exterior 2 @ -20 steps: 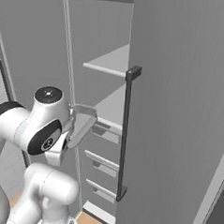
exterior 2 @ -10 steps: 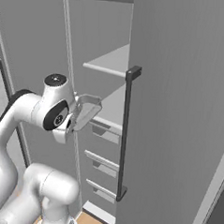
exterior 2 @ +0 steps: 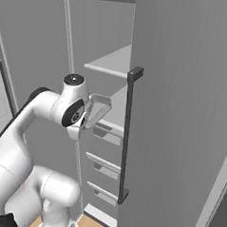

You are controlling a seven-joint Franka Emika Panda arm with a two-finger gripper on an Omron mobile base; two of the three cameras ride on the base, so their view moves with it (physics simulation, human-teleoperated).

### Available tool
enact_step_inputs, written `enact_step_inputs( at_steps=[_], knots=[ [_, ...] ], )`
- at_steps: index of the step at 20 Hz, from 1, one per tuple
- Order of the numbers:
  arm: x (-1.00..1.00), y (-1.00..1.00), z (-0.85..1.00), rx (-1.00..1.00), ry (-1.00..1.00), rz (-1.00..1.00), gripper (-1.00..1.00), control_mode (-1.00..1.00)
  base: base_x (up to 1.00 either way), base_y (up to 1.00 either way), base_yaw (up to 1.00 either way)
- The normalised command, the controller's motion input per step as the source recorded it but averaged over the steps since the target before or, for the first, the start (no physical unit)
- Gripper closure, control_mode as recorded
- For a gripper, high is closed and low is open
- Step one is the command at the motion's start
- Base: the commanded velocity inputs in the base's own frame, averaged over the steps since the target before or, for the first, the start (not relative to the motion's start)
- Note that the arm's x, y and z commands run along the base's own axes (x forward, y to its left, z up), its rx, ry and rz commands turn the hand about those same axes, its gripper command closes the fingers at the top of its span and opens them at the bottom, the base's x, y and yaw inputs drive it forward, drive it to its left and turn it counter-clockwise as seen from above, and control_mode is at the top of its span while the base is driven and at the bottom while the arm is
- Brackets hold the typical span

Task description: Take the meat container that has the shrimp and place it on the second highest rack of the freezer. Then take the vegetable container that has the bell pepper and garlic and place it on the highest rack of the freezer.

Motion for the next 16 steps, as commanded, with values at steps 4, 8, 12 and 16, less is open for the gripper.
enact_step_inputs(
  at_steps=[4,8,12,16],
  knots=[
    [0.41,-0.05,-0.16,-0.01,-0.36,0.0,1.0,-1.0,0.0,0.0,0.0],
    [0.79,-0.03,0.01,0.0,0.0,-0.03,1.0,-1.0,0.0,0.0,0.0],
    [0.75,-0.04,0.03,0.0,0.13,-0.03,1.0,-1.0,0.0,0.0,0.0],
    [0.61,-0.13,-0.26,0.0,0.0,0.0,1.0,-1.0,0.0,0.0,0.0]
  ],
)
